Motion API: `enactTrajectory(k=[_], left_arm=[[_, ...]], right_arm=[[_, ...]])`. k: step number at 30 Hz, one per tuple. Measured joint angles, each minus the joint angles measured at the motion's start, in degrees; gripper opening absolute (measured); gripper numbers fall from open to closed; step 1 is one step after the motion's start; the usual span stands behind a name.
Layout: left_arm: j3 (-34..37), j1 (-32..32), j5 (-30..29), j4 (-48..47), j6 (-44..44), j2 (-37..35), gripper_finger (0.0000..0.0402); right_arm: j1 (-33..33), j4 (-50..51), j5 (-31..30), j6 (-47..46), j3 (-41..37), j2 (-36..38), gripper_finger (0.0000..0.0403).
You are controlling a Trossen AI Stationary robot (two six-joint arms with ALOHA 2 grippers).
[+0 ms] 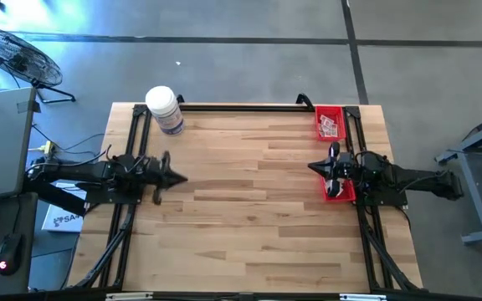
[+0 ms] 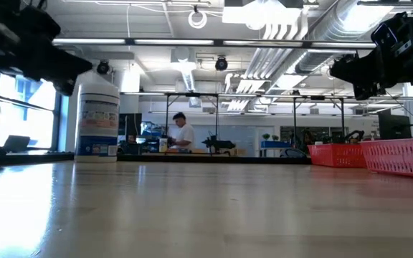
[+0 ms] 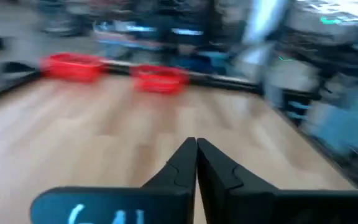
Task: Pick & Place First Aid Supplies
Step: Return to Home Position
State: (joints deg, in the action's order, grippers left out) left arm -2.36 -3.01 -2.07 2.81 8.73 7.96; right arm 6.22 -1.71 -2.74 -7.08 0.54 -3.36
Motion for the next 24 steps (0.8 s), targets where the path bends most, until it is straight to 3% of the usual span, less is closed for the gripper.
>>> enactTrajectory(k=[2,10,24], left_arm=[[1.39,-0.06,4.65,2.55,-0.34,-0.47,0.0011],[1.43,0.0,-6.12,-0.92,-1.0,-0.18,0.0021],[1.54,0.0,-6.13,-1.18,-0.98,-0.1,0.0021]], right_arm=[[0.0,0.05,0.0,0.01,0.0,0.02,0.0003],[0.0,0.08,-0.22,0.01,0.0,-0.04,0.0003],[0.0,0.11,-0.15,0.01,0.0,-0.04,0.0002]])
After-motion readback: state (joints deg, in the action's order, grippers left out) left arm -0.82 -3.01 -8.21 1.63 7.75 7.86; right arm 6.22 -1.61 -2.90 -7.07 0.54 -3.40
